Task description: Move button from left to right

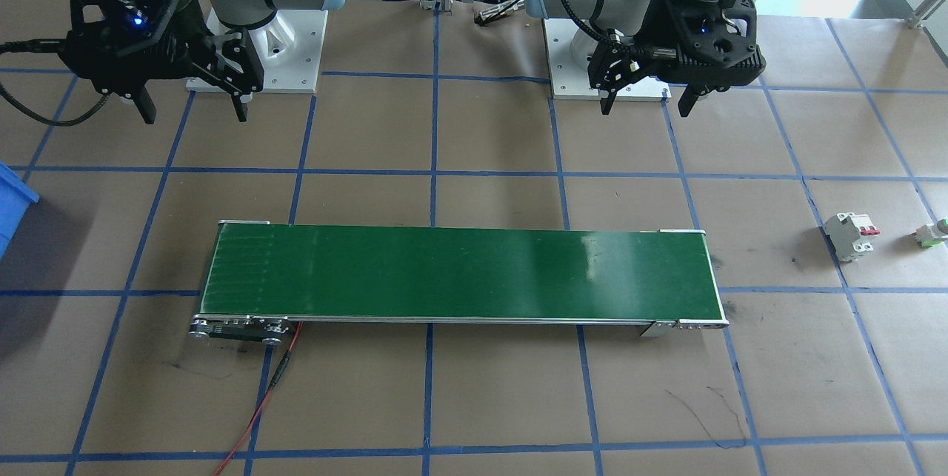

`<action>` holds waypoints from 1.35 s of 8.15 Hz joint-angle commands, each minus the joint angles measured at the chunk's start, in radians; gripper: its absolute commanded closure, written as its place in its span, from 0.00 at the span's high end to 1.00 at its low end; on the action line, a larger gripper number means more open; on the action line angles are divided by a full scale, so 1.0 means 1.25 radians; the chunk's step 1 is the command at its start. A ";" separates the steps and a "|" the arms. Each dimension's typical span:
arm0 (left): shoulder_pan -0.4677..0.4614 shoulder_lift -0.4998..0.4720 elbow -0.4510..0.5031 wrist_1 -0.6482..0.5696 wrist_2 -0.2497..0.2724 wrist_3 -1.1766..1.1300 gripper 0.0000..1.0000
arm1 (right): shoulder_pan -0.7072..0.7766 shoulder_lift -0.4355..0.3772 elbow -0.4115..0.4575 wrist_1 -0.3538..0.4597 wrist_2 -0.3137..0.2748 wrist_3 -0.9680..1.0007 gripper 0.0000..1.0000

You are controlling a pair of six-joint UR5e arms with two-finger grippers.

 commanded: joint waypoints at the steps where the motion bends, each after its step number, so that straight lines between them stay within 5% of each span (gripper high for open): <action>1: 0.001 0.003 -0.004 0.001 0.008 0.010 1.00 | 0.000 0.000 0.001 -0.002 0.004 -0.009 1.00; 3: 0.091 0.001 0.005 0.000 0.007 0.085 1.00 | 0.000 0.000 0.001 -0.001 0.004 -0.009 1.00; 7: 0.440 -0.054 0.008 -0.010 0.046 0.327 1.00 | 0.000 0.001 0.001 0.002 0.004 -0.009 1.00; 11: 0.630 -0.164 0.029 0.148 0.042 0.531 1.00 | 0.000 0.003 0.002 0.001 0.004 -0.010 1.00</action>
